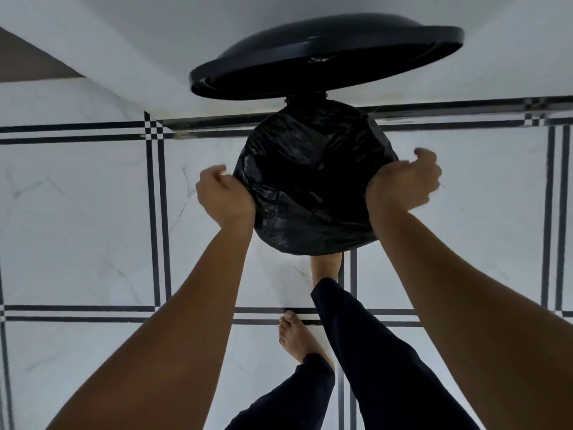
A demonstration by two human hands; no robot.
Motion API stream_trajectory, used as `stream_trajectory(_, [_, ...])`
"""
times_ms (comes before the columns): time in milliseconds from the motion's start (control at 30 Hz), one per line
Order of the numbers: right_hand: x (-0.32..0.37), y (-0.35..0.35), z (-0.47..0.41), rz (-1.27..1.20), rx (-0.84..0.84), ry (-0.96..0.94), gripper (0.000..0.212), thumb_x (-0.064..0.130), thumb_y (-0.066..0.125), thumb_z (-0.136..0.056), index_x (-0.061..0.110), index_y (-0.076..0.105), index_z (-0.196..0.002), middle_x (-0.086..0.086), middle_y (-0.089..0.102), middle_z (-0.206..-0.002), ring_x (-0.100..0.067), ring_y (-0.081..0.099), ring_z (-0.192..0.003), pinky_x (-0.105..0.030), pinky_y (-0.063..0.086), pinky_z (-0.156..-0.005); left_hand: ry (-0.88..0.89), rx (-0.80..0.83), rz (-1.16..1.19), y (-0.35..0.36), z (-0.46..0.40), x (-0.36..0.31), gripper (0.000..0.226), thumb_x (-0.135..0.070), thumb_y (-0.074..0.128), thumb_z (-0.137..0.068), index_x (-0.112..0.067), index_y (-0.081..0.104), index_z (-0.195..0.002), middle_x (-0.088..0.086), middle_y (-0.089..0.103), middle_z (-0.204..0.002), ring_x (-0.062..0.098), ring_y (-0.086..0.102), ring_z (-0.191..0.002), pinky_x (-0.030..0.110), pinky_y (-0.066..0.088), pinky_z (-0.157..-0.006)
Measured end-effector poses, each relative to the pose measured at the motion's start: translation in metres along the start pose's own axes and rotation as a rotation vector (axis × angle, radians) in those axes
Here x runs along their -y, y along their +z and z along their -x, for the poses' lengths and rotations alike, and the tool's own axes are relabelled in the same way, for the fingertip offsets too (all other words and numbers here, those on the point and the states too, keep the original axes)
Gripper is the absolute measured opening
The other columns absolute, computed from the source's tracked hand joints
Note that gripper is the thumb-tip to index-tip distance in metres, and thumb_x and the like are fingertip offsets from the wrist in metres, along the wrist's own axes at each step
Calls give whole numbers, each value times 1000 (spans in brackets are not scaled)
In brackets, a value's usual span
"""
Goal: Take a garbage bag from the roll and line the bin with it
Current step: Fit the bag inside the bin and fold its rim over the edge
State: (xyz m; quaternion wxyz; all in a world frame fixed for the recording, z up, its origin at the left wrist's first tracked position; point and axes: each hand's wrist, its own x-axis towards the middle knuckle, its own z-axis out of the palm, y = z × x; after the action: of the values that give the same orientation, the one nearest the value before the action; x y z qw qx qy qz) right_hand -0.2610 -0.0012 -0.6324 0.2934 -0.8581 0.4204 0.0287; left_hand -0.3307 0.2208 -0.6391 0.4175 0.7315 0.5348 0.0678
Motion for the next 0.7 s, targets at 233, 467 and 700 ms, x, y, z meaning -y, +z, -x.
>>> stream_trajectory(233, [18, 30, -1, 124, 251, -733, 52, 33, 38, -105, 5, 46, -148, -14, 50, -149, -33, 46, -136, -45, 36, -111, 186, 305, -133, 45, -8, -54, 38, -31, 41, -103, -18, 62, -131, 8, 66, -126, 31, 60, -119, 52, 44, -108])
stream_trajectory(467, [23, 34, -25, 316, 336, -754, 64, 49, 39, -104, 12, 31, -156, -14, 49, -147, -35, 51, -130, -48, 45, -99, 608, 31, -360, 44, -9, -50, 35, -26, 46, -89, -12, 70, -111, 15, 64, -115, 37, 58, -106, 40, 40, -87])
stream_trajectory(700, [18, 39, -21, 341, 245, -798, 66, 45, 39, -103, 10, 29, -158, -14, 52, -143, -33, 52, -125, -45, 45, -95, 682, 684, -628, 92, 65, -1, 30, -24, 60, -90, -11, 63, -117, 14, 61, -117, 35, 59, -110, 44, 53, -87])
